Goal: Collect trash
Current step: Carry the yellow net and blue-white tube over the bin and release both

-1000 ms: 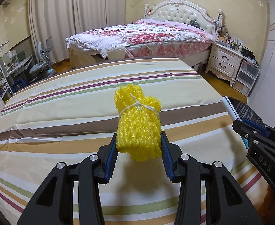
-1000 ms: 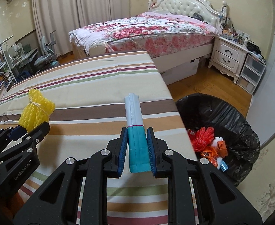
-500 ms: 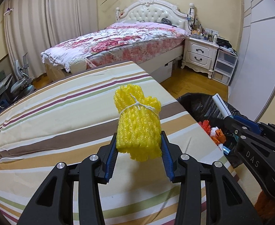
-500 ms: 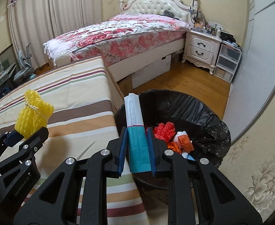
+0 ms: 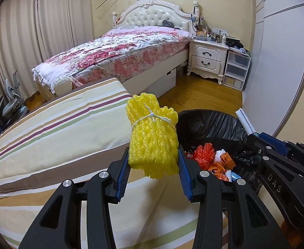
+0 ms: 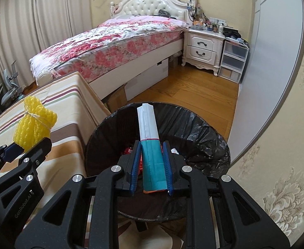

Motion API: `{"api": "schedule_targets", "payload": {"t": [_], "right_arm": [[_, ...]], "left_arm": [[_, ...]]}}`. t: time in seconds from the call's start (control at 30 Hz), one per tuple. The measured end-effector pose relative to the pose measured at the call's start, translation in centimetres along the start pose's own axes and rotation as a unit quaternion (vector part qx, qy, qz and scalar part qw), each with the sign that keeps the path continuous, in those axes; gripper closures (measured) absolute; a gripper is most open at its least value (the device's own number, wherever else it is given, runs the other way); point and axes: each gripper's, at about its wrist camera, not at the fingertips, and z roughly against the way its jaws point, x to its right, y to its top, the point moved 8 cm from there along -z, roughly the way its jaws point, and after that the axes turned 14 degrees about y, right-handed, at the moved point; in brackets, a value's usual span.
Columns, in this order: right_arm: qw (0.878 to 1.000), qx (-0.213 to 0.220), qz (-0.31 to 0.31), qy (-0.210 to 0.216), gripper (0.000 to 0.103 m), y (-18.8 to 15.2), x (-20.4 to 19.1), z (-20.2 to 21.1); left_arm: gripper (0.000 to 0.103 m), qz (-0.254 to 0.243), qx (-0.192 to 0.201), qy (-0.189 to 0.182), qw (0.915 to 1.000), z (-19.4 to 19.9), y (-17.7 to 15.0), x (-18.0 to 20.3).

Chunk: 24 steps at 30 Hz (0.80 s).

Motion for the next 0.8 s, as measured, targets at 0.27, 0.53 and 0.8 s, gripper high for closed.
{"api": "schedule_targets", "payload": {"t": [0.27,0.53,0.8], "right_arm": [[1.000,0.005,-0.015,-0.012,0.082,0.8,1.7,-0.7],[1.000,0.003,-0.025,-0.017,0.082,1.0,2.7,-1.6],[0.999,0.001,-0.031,-0.020,0.082,1.1,3.4,-2.1]], "left_arm": [[0.060,-0.018,-0.004,-0.008,0.9998,-1.1,0.7,2.6],[0.060,-0.025,-0.014,-0.008,0.9996,-2.0,0.9,3.6],[0.057,-0.032,-0.012,-0.008,0.9994,-2.1,1.3,4.1]]}}
